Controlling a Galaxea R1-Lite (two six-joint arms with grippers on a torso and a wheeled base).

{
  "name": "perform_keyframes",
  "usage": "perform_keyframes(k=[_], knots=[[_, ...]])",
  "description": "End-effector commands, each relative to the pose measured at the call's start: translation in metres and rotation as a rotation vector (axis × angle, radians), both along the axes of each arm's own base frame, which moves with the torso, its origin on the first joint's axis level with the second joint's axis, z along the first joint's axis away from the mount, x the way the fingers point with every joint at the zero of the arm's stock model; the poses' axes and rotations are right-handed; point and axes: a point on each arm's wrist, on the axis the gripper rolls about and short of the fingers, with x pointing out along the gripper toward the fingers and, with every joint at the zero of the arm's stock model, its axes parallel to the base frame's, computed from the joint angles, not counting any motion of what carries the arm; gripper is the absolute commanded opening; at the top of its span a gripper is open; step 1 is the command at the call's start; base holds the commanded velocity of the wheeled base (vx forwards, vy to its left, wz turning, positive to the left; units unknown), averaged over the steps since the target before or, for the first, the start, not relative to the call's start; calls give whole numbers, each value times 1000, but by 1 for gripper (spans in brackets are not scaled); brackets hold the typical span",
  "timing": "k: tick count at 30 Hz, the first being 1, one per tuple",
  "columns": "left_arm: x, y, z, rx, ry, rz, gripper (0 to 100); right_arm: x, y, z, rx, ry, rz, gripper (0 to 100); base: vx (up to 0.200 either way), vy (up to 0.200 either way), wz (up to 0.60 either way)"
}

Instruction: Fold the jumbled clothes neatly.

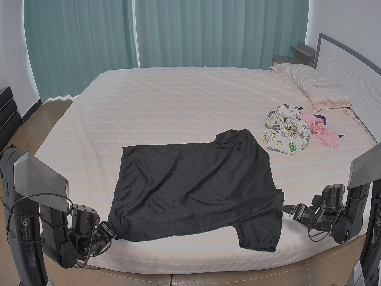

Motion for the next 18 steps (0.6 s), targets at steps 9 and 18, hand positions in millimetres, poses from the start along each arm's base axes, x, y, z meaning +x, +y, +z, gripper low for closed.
perform_keyframes(k=[9,18], knots=[[-5,1,1,-20,-3,-9,0,-62,42,-17,-32,194,88,100,0,0,0],[-5,1,1,-18,-2,-10,0,-64,50,-21,-28,214,94,100,0,0,0]])
